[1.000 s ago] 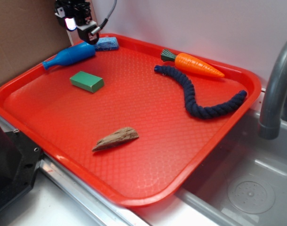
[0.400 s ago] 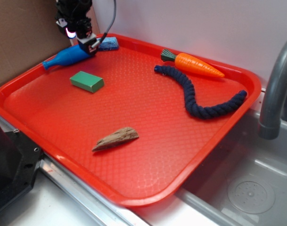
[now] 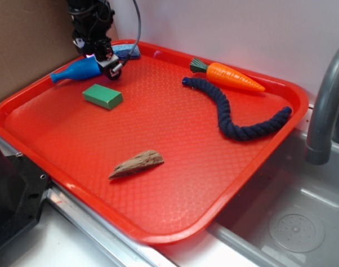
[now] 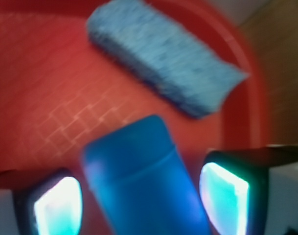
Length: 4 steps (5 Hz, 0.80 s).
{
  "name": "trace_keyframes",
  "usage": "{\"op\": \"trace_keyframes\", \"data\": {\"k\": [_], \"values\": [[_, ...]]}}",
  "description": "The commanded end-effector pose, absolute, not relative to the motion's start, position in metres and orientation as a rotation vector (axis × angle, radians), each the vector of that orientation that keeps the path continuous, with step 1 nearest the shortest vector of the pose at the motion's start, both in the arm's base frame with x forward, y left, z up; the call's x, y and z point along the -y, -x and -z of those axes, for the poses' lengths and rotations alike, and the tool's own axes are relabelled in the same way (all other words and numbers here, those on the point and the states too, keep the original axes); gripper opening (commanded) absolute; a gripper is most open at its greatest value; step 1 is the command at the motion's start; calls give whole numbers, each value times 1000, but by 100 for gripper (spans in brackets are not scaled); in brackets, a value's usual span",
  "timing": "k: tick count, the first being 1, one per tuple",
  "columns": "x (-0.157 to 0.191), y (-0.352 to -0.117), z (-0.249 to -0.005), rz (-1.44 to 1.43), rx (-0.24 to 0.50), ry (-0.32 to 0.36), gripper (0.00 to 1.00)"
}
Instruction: Grab the blue bottle.
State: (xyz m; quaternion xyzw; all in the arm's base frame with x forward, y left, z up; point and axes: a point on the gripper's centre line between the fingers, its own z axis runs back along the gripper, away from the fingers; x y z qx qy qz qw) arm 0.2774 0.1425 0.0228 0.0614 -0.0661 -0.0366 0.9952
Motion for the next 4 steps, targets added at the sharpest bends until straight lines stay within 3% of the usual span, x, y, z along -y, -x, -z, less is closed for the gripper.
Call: {"op": "trace_keyframes", "data": {"k": [1,2,3,4], "values": [[-132,-289,-15,86,143,-70,100],[-130,-289,-17,64,164,-70,0],[-126,-287,-26,56,185,-65,0],[-109,-277,-65,36,230,-75,0]]}}
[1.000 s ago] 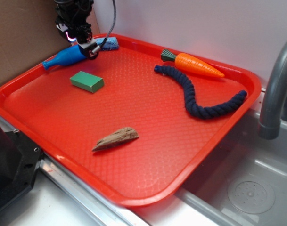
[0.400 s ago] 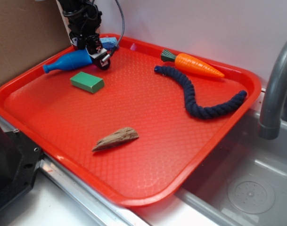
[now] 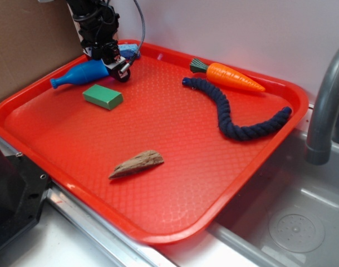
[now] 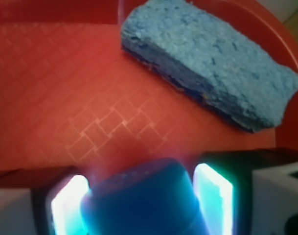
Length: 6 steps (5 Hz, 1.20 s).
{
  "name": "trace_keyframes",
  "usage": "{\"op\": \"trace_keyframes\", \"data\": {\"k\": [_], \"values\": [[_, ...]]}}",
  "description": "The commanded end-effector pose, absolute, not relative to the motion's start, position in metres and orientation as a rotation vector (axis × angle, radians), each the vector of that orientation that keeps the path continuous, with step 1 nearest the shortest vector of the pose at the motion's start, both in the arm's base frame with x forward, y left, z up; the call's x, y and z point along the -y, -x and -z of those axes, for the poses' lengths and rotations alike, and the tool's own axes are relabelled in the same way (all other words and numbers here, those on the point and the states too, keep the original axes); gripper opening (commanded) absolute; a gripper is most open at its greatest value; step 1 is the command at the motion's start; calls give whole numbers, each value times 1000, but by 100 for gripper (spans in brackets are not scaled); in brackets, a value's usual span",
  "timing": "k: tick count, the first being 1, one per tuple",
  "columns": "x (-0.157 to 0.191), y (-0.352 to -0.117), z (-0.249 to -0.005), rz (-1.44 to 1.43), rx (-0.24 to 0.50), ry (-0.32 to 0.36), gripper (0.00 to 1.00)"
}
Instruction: Grab the blue bottle.
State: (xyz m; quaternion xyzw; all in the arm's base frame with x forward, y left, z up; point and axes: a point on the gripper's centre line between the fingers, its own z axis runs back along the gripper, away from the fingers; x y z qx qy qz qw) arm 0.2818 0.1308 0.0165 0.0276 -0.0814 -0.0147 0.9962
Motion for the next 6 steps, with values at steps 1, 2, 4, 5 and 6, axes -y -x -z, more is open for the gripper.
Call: {"op": "trace_keyframes", "data": {"k": [1,2,4,5,6], "values": [[-67,-254,-114,45,253,-61,0],[-31,-233,-155,-81,223,-146,0],[-8,-211,-208,-155,142,22,0],[-10,-211,-216,-133,114,55,0],[-8,-210,-217,-61,119,97,0]]}}
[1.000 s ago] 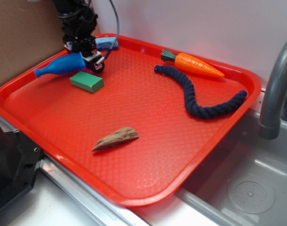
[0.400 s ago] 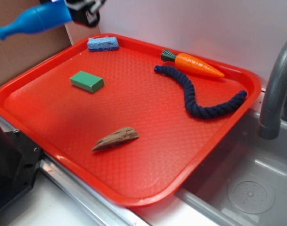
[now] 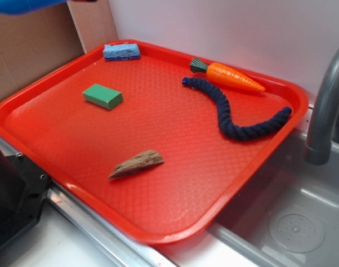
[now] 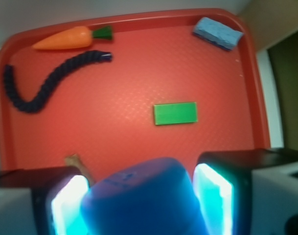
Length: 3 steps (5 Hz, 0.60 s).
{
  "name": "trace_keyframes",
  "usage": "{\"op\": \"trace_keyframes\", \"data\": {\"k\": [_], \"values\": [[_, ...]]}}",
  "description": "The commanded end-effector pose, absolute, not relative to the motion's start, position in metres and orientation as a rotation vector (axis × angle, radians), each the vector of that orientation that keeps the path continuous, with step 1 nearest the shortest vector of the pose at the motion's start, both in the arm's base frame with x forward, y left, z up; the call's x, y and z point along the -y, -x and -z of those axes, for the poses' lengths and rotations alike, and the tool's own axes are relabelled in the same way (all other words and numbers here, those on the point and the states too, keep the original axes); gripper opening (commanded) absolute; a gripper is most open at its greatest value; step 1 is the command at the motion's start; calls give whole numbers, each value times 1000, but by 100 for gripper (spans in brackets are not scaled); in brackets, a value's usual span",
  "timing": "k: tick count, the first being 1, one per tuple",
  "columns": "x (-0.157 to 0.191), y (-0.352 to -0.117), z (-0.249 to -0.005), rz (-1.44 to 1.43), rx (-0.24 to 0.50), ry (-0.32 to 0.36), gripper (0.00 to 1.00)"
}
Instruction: Grab the blue bottle.
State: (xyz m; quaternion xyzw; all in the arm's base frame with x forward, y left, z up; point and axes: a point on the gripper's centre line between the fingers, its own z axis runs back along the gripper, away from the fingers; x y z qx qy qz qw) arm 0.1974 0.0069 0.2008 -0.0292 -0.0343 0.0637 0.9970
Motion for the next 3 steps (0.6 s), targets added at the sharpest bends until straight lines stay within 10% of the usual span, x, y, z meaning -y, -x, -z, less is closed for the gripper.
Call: {"op": "trace_keyframes", "data": {"k": [1,3], "values": [[-4,-205,-227,-13,132,135,0],[-6,-203,-234,-2,158,151,0]]}}
